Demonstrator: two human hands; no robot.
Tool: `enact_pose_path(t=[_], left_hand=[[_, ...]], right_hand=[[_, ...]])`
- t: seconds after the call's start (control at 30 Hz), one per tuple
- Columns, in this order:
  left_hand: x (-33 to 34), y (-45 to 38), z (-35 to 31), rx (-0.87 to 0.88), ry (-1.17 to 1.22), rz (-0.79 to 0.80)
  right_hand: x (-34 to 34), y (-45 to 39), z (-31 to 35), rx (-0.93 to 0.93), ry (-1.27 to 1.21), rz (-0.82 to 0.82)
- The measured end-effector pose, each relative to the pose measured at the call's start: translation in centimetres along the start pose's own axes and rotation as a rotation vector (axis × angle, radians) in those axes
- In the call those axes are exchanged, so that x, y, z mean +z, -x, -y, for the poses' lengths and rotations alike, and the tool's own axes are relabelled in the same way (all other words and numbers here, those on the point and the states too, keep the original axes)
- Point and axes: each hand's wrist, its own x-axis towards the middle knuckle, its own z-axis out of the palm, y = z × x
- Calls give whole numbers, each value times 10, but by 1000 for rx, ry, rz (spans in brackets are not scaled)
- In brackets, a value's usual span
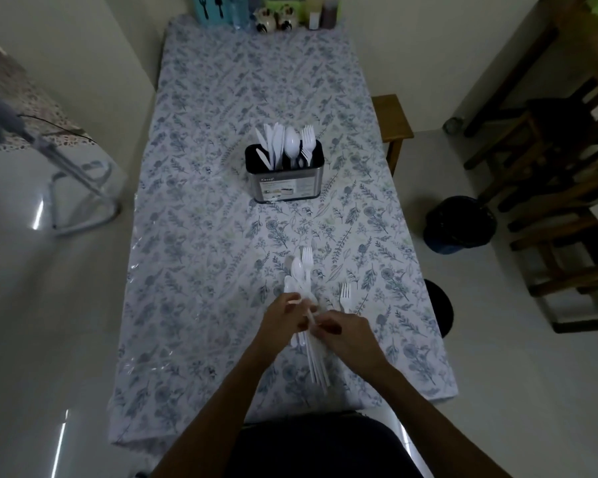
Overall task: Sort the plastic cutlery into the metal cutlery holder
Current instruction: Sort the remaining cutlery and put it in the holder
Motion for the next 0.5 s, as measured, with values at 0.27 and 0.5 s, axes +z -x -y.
enact_pose_path(t=[0.27, 0.5], left_hand=[[-22, 7, -6, -90, 280, -149], [-37, 11, 9, -134, 236, -160]], right_hand=[[23, -34, 0, 111, 206, -26], [8, -40, -22, 222, 250, -54]])
